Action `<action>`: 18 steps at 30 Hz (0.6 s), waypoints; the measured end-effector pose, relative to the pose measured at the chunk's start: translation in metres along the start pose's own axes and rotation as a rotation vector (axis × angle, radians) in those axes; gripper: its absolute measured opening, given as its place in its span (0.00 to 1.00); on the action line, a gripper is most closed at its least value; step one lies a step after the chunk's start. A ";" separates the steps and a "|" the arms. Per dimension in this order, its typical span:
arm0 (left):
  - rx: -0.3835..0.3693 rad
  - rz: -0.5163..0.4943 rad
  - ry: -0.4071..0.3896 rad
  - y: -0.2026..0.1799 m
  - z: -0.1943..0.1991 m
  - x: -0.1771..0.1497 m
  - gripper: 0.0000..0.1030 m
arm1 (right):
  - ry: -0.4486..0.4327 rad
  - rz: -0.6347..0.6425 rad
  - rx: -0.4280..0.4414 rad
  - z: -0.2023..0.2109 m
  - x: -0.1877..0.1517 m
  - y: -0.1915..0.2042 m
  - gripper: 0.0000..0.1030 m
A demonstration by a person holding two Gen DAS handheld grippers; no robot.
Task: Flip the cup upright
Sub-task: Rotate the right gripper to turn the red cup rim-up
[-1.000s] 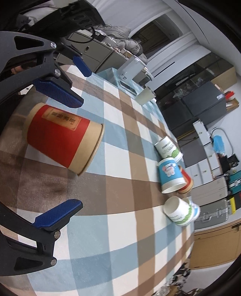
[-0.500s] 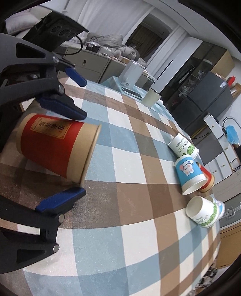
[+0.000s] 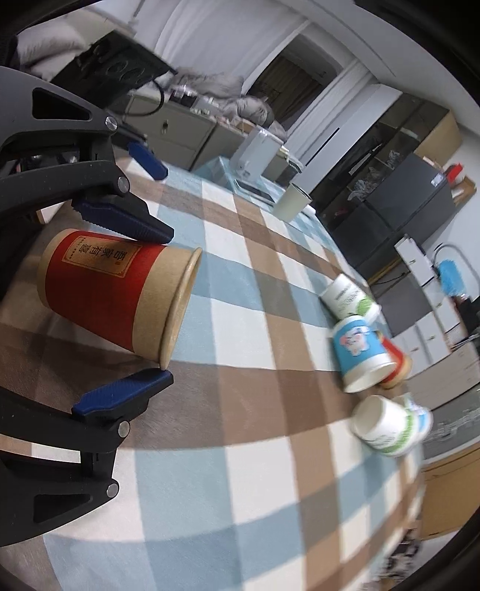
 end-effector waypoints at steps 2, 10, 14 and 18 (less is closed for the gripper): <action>0.000 -0.001 0.001 0.000 0.000 0.000 0.99 | -0.056 0.052 -0.041 0.006 0.002 0.002 0.69; 0.001 0.000 0.001 0.000 0.000 0.000 0.99 | -0.260 0.233 -0.212 0.020 0.004 0.006 0.69; 0.000 0.000 -0.001 0.001 -0.001 0.000 0.99 | -0.327 0.295 -0.269 0.022 0.006 0.010 0.69; 0.000 0.002 -0.001 0.000 -0.001 0.000 0.99 | -0.376 0.357 -0.311 0.022 0.010 0.017 0.69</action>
Point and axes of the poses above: each gripper's, at about its wrist camera, not at the fingertips, and z roughly against the way its jaws point, y to its left, x to its top, the point moved 6 cm from there along -z, roughly the way its jaws point, and after that the axes turned 2 degrees about z, right-handed, at the moved point
